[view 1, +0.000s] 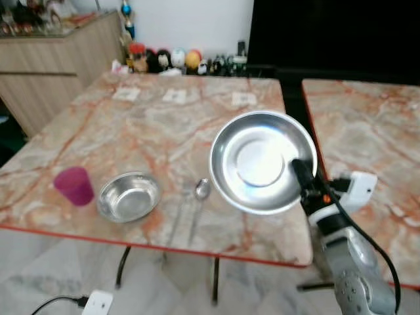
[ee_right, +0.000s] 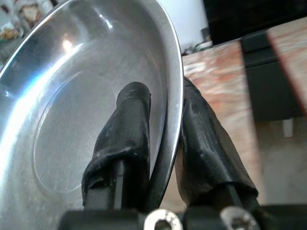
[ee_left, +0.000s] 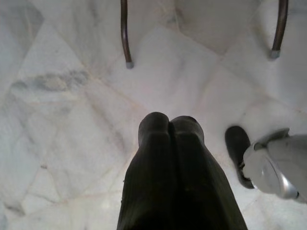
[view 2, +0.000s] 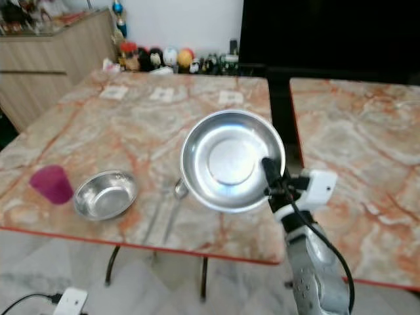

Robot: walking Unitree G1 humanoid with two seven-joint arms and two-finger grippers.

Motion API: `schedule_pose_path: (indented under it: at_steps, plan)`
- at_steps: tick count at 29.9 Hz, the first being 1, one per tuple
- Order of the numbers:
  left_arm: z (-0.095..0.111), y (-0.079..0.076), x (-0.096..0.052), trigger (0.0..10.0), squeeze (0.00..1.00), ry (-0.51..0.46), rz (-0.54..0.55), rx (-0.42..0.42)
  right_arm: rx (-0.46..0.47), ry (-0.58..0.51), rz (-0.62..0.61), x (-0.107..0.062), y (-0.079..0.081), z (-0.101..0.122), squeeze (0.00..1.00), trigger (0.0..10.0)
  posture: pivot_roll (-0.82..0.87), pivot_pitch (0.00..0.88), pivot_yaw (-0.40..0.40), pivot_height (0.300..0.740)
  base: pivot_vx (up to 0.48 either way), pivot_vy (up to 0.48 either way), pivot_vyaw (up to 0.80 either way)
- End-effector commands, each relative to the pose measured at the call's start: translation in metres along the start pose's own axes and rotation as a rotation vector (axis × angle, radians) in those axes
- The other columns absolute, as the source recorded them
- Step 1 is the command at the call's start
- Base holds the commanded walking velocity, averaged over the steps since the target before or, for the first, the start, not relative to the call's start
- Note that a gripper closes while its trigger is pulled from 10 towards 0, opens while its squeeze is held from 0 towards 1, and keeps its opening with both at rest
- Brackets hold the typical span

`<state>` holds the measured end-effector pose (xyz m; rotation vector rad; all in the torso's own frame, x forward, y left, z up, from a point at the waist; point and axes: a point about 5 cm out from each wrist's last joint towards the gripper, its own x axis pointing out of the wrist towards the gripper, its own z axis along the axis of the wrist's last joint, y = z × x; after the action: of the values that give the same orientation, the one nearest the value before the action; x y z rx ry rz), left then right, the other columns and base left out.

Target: Setting the table

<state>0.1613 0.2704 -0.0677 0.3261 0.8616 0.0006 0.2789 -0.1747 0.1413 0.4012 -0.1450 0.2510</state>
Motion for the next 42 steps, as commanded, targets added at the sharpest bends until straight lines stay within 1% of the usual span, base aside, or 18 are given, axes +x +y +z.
schedule_pose_path:
  at_steps: [1,14,20,23,29,32,34,42]
  plan:
    - [0.002,-0.004,0.001,10.0,0.0,0.003,-0.014,0.01,-0.003,-0.046,-0.046,-0.002,-0.008,0.009,0.0,10.0,0.01,0.0,0.052,0.74,0.247,-0.39,0.0]
    - [0.003,-0.004,0.002,10.0,0.0,0.004,-0.014,0.007,-0.016,-0.06,-0.07,-0.003,-0.012,0.013,0.0,10.0,0.0,0.0,0.05,0.74,0.25,-0.392,0.0]
    - [0.005,-0.005,0.003,10.0,0.0,-0.006,-0.013,-0.005,-0.009,-0.065,-0.131,-0.004,-0.019,0.011,0.0,10.0,0.01,0.0,0.048,0.74,0.252,-0.396,0.0]
    - [0.006,-0.004,0.003,10.0,0.0,-0.012,-0.011,-0.029,-0.003,-0.069,-0.15,-0.006,-0.022,0.01,0.0,10.0,0.01,0.0,0.048,0.74,0.0,0.0,0.0]
    - [0.006,-0.004,0.003,10.0,0.0,-0.009,-0.011,-0.024,0.006,-0.091,-0.187,-0.008,-0.026,0.013,0.0,10.0,0.0,0.0,0.047,0.74,0.0,0.0,0.0]
    - [0.005,-0.004,0.003,10.0,0.0,-0.01,-0.011,-0.029,-0.007,-0.09,-0.195,-0.008,-0.027,0.012,0.0,10.0,0.0,0.0,0.047,0.74,0.0,0.0,0.0]
    - [0.005,-0.005,0.002,10.0,0.0,-0.01,-0.011,-0.032,0.003,-0.088,-0.208,-0.009,-0.028,0.012,0.0,10.0,0.01,0.0,0.042,0.74,0.0,0.0,0.0]
    - [0.002,-0.007,0.002,10.0,0.0,-0.004,-0.012,-0.037,-0.002,-0.075,-0.203,-0.008,-0.028,0.011,0.0,10.0,0.0,0.003,0.036,0.74,0.0,0.0,-0.76]
